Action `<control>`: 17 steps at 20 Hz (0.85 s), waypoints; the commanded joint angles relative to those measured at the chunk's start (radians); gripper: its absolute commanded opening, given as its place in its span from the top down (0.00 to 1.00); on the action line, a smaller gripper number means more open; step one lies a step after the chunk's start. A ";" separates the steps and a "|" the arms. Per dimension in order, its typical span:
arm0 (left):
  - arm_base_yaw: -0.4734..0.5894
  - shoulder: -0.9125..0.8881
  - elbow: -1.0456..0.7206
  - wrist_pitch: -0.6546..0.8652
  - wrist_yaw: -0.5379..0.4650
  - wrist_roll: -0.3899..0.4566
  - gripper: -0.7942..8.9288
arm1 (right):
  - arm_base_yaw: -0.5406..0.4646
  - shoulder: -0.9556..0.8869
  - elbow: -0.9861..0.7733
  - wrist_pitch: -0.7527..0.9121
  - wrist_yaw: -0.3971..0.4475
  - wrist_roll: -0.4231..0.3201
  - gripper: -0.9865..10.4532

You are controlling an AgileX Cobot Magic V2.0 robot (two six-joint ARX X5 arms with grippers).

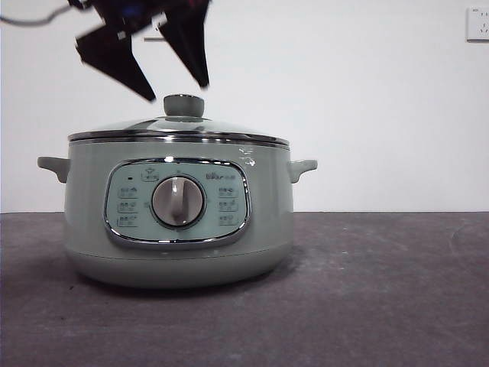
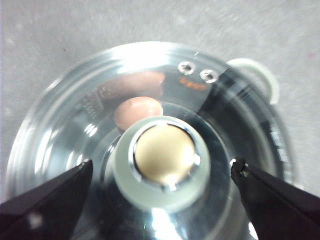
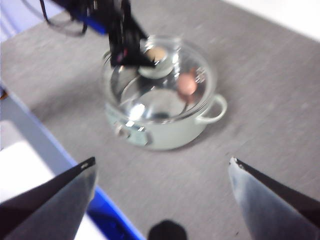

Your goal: Pick up the egg,open the lid,put the egg in the pot,close the lid

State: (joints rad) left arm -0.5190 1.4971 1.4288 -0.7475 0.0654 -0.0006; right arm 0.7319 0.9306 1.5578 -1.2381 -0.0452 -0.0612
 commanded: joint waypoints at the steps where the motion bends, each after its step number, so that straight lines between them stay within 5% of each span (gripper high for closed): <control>1: 0.000 -0.045 0.032 -0.068 0.031 -0.004 0.43 | 0.001 0.016 -0.002 -0.026 -0.038 0.012 0.53; 8: 0.000 -0.208 0.153 -0.393 0.175 0.002 0.46 | 0.001 0.075 -0.002 -0.102 -0.061 0.012 0.60; 11: 0.000 -0.270 0.158 -0.476 0.184 0.029 0.95 | 0.001 0.089 -0.002 -0.109 -0.061 0.011 0.94; 17: 0.002 -0.299 0.158 -0.550 0.173 0.049 0.92 | 0.001 0.087 -0.002 -0.103 -0.058 0.027 0.91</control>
State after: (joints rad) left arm -0.5190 1.1980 1.5890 -1.2953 0.2405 0.0345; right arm 0.7319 1.0210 1.5578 -1.3457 -0.1043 -0.0483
